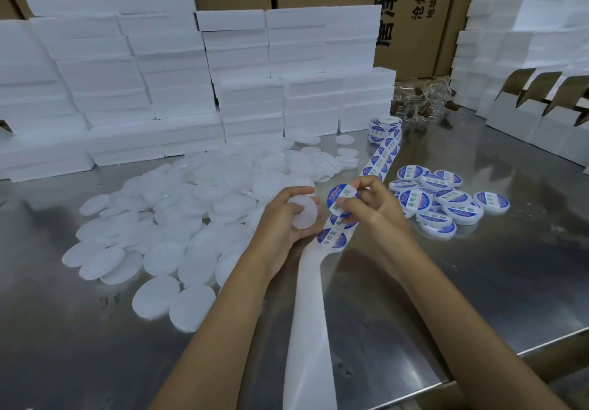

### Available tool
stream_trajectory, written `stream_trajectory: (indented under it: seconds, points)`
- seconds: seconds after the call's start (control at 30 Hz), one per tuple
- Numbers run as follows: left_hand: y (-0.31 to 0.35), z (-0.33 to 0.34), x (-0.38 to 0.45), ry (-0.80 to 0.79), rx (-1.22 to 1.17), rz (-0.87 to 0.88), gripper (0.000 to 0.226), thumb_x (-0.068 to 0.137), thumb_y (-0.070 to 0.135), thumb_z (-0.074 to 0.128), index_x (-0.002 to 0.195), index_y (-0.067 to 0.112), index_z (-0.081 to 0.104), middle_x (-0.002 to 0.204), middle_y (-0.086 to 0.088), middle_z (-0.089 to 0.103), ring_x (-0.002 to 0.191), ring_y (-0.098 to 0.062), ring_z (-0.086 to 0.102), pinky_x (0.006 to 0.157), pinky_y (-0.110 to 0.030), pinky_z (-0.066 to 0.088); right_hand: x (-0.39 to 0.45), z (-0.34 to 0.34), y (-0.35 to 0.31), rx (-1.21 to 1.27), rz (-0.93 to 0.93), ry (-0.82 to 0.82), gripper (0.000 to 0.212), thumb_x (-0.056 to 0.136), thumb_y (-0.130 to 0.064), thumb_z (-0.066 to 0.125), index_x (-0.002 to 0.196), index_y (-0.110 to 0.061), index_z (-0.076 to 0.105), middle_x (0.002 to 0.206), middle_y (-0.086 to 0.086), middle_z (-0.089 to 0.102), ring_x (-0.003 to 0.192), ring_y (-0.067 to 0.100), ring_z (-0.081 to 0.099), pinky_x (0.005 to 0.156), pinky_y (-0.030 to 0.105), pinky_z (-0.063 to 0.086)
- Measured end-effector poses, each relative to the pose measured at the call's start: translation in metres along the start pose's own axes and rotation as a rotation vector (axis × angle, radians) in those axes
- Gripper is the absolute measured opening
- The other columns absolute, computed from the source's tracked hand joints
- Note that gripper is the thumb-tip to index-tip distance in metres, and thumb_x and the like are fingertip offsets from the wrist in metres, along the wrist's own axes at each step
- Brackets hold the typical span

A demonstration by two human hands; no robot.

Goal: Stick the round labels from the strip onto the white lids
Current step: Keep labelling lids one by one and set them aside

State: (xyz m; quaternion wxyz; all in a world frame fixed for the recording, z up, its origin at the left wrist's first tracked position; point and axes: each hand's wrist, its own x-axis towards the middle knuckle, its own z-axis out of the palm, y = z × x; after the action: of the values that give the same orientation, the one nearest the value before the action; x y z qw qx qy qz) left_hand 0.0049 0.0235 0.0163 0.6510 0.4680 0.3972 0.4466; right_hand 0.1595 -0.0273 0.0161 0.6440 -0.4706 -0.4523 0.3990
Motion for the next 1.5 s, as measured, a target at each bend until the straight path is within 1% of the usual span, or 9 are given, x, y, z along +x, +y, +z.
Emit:
stream_trajectory:
  seconds: [0.07,0.2,0.37,0.6,1.0,1.1,1.23,1.37,1.5]
  points:
    - [0.002,-0.003,0.001,-0.016,-0.220,-0.024,0.030,0.101,0.000,0.041,0.120,0.004,0.063,0.126,-0.026,0.063,0.109,-0.039,0.066,0.100,-0.054,0.054,0.003,0.012,0.001,-0.043,0.005,-0.025,0.022,0.085,0.004,0.068,0.094,-0.012,0.055,0.092,0.010,0.072,0.078,0.016,0.068,0.068,0.027,0.055]
    - [0.006,-0.005,0.001,-0.013,-0.430,-0.093,0.034,0.105,0.021,0.045,0.126,0.001,0.063,0.114,-0.024,0.070,0.098,-0.035,0.071,0.086,-0.045,0.059,0.007,0.034,0.008,-0.163,-0.039,-0.004,0.025,0.082,0.004,0.071,0.092,-0.013,0.056,0.105,0.017,0.069,0.095,0.027,0.070,0.084,0.037,0.058]
    - [0.006,-0.002,-0.001,-0.022,-0.381,-0.111,0.045,0.109,0.033,0.034,0.132,0.003,0.060,0.110,-0.018,0.072,0.094,-0.029,0.072,0.080,-0.038,0.061,0.008,0.038,0.016,-0.283,-0.116,0.001,0.028,0.080,0.001,0.073,0.097,-0.014,0.056,0.096,0.010,0.067,0.089,0.029,0.067,0.077,0.040,0.058]
    - [0.004,0.002,0.000,-0.064,-0.304,-0.090,0.053,0.109,0.041,0.030,0.130,0.002,0.059,0.130,-0.024,0.064,0.113,-0.034,0.063,0.102,-0.045,0.050,0.007,0.038,0.017,-0.281,-0.163,0.008,0.032,0.080,-0.004,0.076,0.094,-0.022,0.054,0.092,-0.003,0.065,0.088,0.023,0.067,0.076,0.038,0.060]
    - [0.001,0.007,-0.001,-0.103,-0.304,-0.067,0.045,0.108,0.038,0.035,0.119,0.007,0.066,0.118,-0.014,0.070,0.108,-0.028,0.067,0.092,-0.039,0.056,0.005,0.037,0.020,-0.323,-0.201,0.012,0.030,0.081,-0.010,0.077,0.094,-0.024,0.054,0.088,-0.011,0.064,0.082,0.010,0.065,0.069,0.024,0.055]
    - [0.001,0.008,-0.001,-0.113,-0.338,-0.052,0.039,0.108,0.032,0.038,0.120,0.005,0.064,0.120,-0.017,0.068,0.110,-0.030,0.066,0.104,-0.045,0.050,0.003,0.036,0.021,-0.434,-0.267,0.062,0.031,0.081,-0.017,0.077,0.101,-0.024,0.055,0.101,-0.009,0.060,0.083,0.003,0.058,0.070,0.020,0.049]
    - [0.004,0.007,-0.003,-0.135,-0.441,-0.058,0.037,0.107,0.030,0.039,0.119,0.004,0.061,0.120,-0.021,0.065,0.112,-0.032,0.064,0.113,-0.052,0.043,0.001,0.032,0.020,-0.499,-0.231,0.141,0.069,0.072,-0.039,0.084,0.126,-0.033,0.042,0.107,-0.012,0.048,0.092,0.000,0.054,0.075,0.024,0.049]
    - [0.007,0.010,-0.006,-0.178,-0.527,-0.064,0.038,0.107,0.030,0.037,0.121,0.001,0.058,0.128,-0.027,0.060,0.129,-0.042,0.057,0.113,-0.057,0.040,-0.002,0.031,0.020,-0.695,-0.238,0.204,0.062,0.062,-0.077,0.067,0.097,-0.031,0.046,0.096,-0.016,0.045,0.088,-0.004,0.050,0.068,0.026,0.044]
    - [0.013,0.011,-0.011,-0.246,-0.513,-0.079,0.038,0.107,0.031,0.038,0.117,0.001,0.059,0.119,-0.025,0.064,0.113,-0.038,0.062,0.103,-0.051,0.050,0.001,0.029,0.023,-0.851,-0.277,0.160,0.045,0.081,-0.074,0.056,0.099,-0.033,0.061,0.089,-0.009,0.049,0.082,0.010,0.055,0.073,0.032,0.047]
